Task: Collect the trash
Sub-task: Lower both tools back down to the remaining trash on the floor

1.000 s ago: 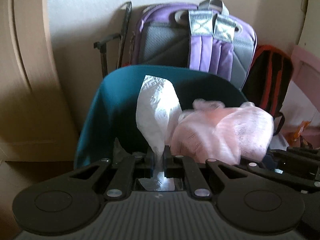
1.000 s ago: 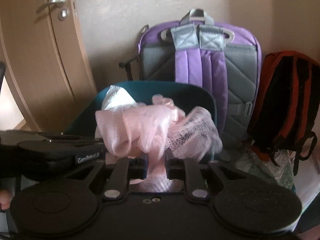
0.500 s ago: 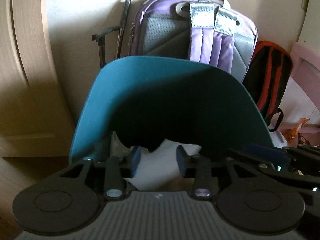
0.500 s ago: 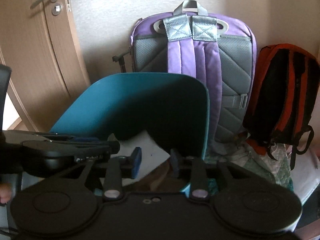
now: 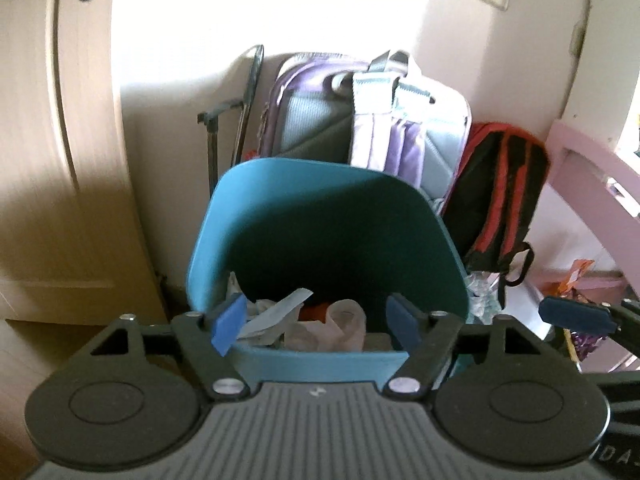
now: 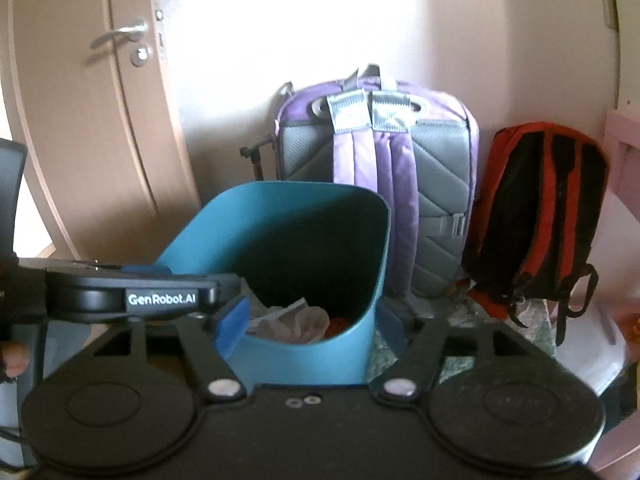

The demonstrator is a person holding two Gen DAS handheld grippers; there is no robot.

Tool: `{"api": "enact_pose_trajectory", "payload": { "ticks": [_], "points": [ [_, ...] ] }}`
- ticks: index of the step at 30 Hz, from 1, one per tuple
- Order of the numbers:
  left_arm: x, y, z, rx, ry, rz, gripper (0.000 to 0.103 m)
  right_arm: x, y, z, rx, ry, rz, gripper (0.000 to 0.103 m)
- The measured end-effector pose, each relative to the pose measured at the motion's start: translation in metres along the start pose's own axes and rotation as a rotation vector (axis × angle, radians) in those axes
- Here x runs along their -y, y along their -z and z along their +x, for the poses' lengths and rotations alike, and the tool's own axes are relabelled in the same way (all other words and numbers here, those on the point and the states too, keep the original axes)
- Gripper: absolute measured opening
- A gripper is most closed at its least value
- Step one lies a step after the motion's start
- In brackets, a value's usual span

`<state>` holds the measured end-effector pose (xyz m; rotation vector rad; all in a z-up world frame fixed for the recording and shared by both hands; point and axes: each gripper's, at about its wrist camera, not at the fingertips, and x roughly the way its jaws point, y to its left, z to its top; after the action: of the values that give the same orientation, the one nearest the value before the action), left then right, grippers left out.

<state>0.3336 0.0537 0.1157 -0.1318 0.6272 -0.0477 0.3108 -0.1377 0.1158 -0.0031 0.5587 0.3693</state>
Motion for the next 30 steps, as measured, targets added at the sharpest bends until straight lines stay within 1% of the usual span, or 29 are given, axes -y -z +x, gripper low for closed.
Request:
{"api": "enact_pose_trajectory", "payload": {
  "ticks": [1,3,6,12,15,17,19,22,24,28,30],
  "points": [
    [0.001,0.003,-0.008,0.007,0.003,-0.001,0.080,-0.001,0.002,-0.007,0.007,-0.002,-0.002,0.077],
    [0.003,0.008,-0.020,0.017,0.002,0.001,0.081,-0.002,0.007,-0.023,0.022,-0.003,-0.003,0.084],
    [0.006,0.017,-0.037,0.033,0.007,0.009,0.084,-0.001,0.016,-0.043,0.033,-0.008,0.007,0.089],
    [0.008,0.042,-0.058,0.022,0.020,0.009,0.085,0.002,0.036,-0.070,0.036,-0.019,0.002,0.095],
    [0.008,0.057,-0.061,0.002,0.018,0.020,0.090,0.008,0.048,-0.078,0.032,-0.022,0.022,0.097],
    [0.008,0.069,-0.063,-0.003,0.022,0.027,0.096,0.013,0.056,-0.083,0.026,-0.024,0.036,0.099],
    [0.008,0.081,-0.063,-0.009,0.033,0.022,0.099,0.018,0.065,-0.087,0.025,-0.027,0.042,0.101],
    [0.005,0.101,-0.055,-0.056,0.059,-0.009,0.099,0.026,0.086,-0.090,0.013,-0.024,0.046,0.102],
    [0.006,0.116,-0.046,-0.084,0.072,-0.022,0.099,0.032,0.100,-0.087,-0.011,-0.021,0.056,0.102],
    [0.009,0.155,-0.019,-0.170,0.104,-0.039,0.099,0.046,0.141,-0.073,-0.081,-0.018,0.098,0.103],
    [0.010,0.177,-0.002,-0.219,0.103,-0.043,0.099,0.053,0.165,-0.060,-0.133,-0.014,0.120,0.103]
  ]
}}
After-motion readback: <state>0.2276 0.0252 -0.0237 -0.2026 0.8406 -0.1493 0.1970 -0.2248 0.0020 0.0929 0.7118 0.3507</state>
